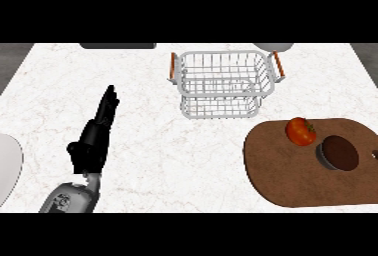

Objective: Pick the cupcake from the cutting board and place it in the tiered basket

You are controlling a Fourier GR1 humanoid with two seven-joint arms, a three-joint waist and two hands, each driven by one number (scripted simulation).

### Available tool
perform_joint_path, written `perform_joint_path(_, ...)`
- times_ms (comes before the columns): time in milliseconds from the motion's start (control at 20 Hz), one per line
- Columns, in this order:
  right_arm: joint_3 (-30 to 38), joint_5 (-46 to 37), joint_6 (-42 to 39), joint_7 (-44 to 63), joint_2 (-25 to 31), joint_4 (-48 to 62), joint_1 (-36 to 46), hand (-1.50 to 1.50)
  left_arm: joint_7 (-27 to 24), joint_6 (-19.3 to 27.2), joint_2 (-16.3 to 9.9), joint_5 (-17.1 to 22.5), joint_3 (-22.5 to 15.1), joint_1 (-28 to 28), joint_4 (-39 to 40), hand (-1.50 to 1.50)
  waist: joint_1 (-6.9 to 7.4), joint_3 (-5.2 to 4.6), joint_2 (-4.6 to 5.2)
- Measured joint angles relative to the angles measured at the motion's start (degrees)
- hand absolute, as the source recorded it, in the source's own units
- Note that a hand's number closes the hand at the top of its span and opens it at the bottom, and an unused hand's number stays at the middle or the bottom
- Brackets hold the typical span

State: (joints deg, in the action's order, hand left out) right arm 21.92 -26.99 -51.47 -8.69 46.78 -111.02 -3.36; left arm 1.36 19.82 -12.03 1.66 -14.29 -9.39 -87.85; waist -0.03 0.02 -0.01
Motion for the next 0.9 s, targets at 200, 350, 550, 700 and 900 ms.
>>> perform_joint_path(200,-1.9,-4.6,4.3,-4.9,1.2,2.5,0.5,-1.5,0.2,-0.2,1.1,-1.2,0.4,-0.1,0.3,0.0,0.05,0.01,0.02)
perform_joint_path(350,-2.9,-7.6,6.4,-5.8,0.3,3.6,1.1,-1.5,-0.6,-1.1,1.6,-1.3,1.5,0.2,0.6,0.0,0.05,-0.02,0.01)
perform_joint_path(550,-3.6,-12.0,9.9,-7.9,-1.8,6.8,0.4,-1.5,-0.2,-2.0,2.1,-2.1,2.6,-0.3,0.8,0.0,0.01,-0.01,0.01)
perform_joint_path(700,-4.1,-14.0,10.5,-8.6,-2.8,10.0,2.1,-1.5,0.4,-2.3,2.6,-3.0,3.0,0.3,0.0,0.0,0.09,-0.01,0.01)
perform_joint_path(900,-4.7,-15.7,10.3,-9.6,-3.4,13.5,4.0,-1.5,0.4,-3.4,3.1,-3.6,3.8,1.1,-0.9,0.0,0.1,-0.01,0.01)
